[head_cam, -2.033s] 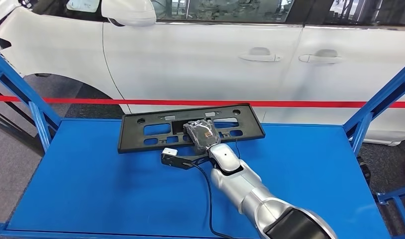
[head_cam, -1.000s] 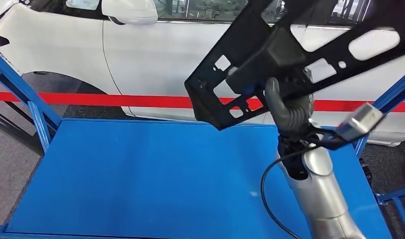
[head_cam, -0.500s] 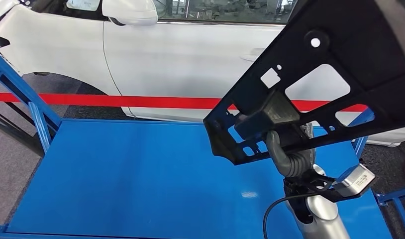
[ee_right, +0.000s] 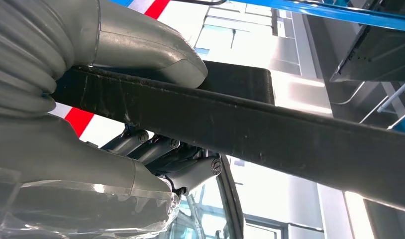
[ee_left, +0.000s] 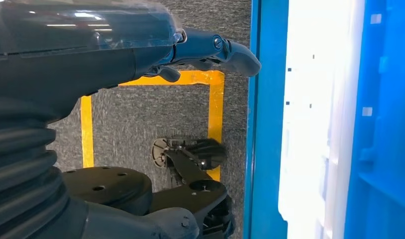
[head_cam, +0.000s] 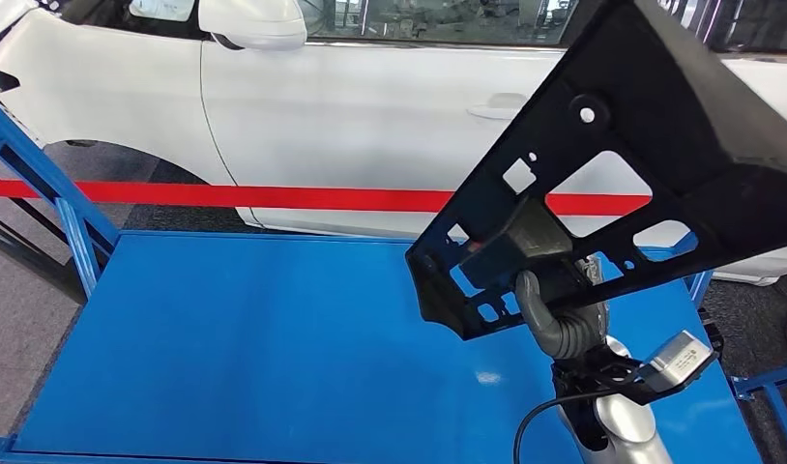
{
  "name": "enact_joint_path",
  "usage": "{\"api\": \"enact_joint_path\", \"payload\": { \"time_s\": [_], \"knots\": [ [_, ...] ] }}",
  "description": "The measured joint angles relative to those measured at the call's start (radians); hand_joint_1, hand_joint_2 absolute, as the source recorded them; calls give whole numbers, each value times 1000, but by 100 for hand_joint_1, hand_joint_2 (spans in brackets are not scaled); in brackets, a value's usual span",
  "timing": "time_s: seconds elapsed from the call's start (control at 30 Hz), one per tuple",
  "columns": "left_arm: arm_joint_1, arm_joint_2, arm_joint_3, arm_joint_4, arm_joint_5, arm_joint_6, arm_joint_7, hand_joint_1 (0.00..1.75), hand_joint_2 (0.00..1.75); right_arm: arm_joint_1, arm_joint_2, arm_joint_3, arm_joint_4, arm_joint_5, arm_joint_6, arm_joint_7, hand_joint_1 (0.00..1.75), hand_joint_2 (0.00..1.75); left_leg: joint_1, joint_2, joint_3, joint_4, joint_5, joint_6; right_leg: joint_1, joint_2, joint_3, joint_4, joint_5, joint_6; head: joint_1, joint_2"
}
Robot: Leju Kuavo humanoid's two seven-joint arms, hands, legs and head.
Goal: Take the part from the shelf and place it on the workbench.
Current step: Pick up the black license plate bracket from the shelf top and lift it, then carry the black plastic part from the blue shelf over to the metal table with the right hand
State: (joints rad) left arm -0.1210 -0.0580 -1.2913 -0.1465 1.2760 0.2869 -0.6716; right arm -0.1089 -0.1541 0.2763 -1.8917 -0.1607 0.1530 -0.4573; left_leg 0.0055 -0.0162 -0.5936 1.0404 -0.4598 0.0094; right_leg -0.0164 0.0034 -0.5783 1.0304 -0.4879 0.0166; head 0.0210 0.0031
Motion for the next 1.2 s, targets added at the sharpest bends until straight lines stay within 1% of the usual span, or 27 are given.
{"api": "enact_joint_path", "payload": {
  "time_s": [0.27,0.53,0.67,0.73,0.77,0.83,0.87,0.9,0.93,0.97,1.0,1.03,1.07,1.1,1.13,1.17,1.2],
  "knots": [
    [0,2,8,0,21,-10,11,0,175,3,29,1,0,32,-6,-13,175,175,0,0,0,0,0,0,0,0,0,0,0,0,0,0],
    [0,7,12,0,27,-19,22,0,175,2,41,3,0,30,-5,-15,175,175,-1,0,0,0,-1,1,-1,0,1,0,0,0,0,0],
    [0,14,18,1,33,-26,34,0,175,0,58,5,0,21,-2,-18,175,175,-6,0,0,3,-4,5,-6,-1,2,-2,0,3,0,0],
    [0,15,18,2,32,-22,40,0,175,-4,65,8,0,20,-2,-18,175,175,-9,0,0,4,-6,9,-9,-1,3,-3,0,7,0,0],
    [0,16,18,3,32,-21,42,0,175,-7,69,10,0,19,-2,-17,175,175,-10,0,0,4,-5,12,-10,-1,4,-4,1,10,0,0],
    [0,16,18,3,32,-17,45,0,175,-13,74,13,0,17,-2,-15,175,175,-6,1,5,-6,4,21,-12,-2,6,-4,-1,16,0,0],
    [-1,17,18,3,32,-15,48,0,175,-18,75,14,0,16,-2,-13,175,175,-3,2,9,-14,10,26,-12,-2,1,9,-12,19,1,0],
    [-1,16,18,3,32,-13,50,0,175,-23,75,15,1,14,-2,-10,175,175,0,3,12,-21,14,30,-12,-2,-12,40,-35,21,2,0],
    [-1,17,18,3,32,-11,54,0,175,-28,76,17,2,11,-3,-6,175,175,1,4,14,-25,16,32,-12,-3,-35,91,-66,22,3,0],
    [-1,17,18,3,32,-10,57,0,175,-33,75,19,4,7,-4,-3,175,175,0,5,13,-26,17,33,-12,-2,-64,154,-97,24,4,0],
    [-1,17,17,3,32,-9,61,0,175,-36,75,20,7,4,-5,0,175,175,0,5,13,-26,17,33,-13,-2,-92,212,-118,27,3,0],
    [0,17,16,3,32,-8,66,0,175,-37,75,22,11,1,-6,3,175,175,0,4,12,-25,17,33,-14,-3,-108,246,-122,29,3,0],
    [2,17,14,3,31,-6,71,0,175,-39,75,25,14,-2,-8,5,175,175,0,4,12,-23,17,32,-15,-3,-107,246,-106,30,4,0],
    [3,17,11,3,29,-3,78,0,175,-41,75,27,16,-3,-11,7,175,175,1,3,11,-21,16,31,-16,-3,-88,209,-75,30,4,0],
    [4,18,7,3,27,2,84,0,175,-43,75,30,17,-4,-15,7,175,175,2,2,11,-18,14,28,-18,-3,-56,146,-42,29,4,0],
    [5,18,2,3,23,7,90,0,175,-46,76,33,18,-4,-19,7,175,175,1,1,9,-15,13,23,-16,-2,-23,85,-19,25,4,0],
    [6,19,-2,4,20,12,96,0,175,-47,76,37,18,-4,-22,7,175,175,1,-1,8,-13,13,16,-14,-1,-1,40,-4,20,3,0]
  ]
}}
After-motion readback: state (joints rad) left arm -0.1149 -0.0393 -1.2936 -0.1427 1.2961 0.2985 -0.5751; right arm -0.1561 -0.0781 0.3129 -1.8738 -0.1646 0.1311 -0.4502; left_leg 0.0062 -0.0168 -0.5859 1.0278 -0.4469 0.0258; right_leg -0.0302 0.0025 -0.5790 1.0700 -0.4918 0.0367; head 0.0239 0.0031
